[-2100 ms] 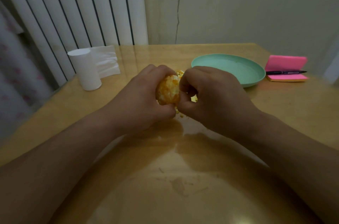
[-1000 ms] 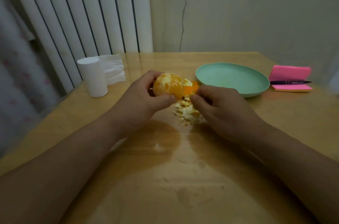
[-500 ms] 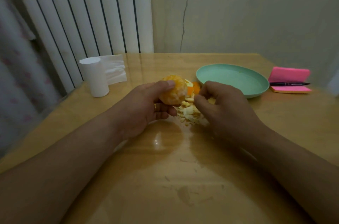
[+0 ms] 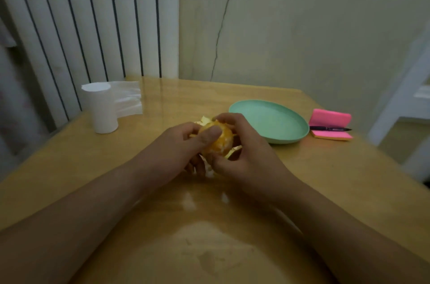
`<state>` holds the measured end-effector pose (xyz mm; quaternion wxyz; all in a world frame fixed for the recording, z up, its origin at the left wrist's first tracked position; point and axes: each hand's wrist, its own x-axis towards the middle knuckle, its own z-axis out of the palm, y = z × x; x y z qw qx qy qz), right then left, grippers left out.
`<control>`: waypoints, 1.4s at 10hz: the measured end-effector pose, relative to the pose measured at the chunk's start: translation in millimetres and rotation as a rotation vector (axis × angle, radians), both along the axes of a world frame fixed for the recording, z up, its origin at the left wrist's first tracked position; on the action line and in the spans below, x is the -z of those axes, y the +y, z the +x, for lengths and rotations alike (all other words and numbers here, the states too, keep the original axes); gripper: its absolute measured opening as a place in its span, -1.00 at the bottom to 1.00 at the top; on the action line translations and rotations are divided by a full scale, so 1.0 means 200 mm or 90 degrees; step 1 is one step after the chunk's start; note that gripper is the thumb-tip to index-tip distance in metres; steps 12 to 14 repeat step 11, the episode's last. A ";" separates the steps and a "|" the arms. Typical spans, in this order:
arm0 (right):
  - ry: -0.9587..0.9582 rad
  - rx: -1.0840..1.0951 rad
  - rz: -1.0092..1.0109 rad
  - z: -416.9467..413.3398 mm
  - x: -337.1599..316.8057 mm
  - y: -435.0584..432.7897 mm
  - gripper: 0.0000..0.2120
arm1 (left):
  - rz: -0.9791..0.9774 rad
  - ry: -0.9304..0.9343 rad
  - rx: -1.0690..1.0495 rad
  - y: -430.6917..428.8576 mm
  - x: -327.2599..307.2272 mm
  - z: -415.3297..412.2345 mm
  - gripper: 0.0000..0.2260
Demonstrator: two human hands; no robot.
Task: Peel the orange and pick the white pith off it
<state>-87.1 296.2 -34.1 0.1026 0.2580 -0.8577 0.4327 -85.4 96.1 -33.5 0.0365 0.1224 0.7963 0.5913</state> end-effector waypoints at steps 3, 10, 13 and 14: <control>-0.024 0.275 0.062 -0.38 -0.14 0.26 -0.45 | 0.092 0.082 -0.159 -0.05 0.00 -0.05 -0.52; -0.087 0.384 0.138 -0.65 0.01 0.53 -0.28 | 0.013 0.129 -0.177 -0.05 0.06 -0.07 -0.56; -0.008 0.432 0.000 -0.62 0.02 0.56 -0.44 | 0.014 0.128 -0.192 -0.03 0.06 -0.06 -0.57; -0.008 0.432 0.000 -0.62 0.02 0.56 -0.44 | 0.014 0.128 -0.192 -0.03 0.06 -0.06 -0.57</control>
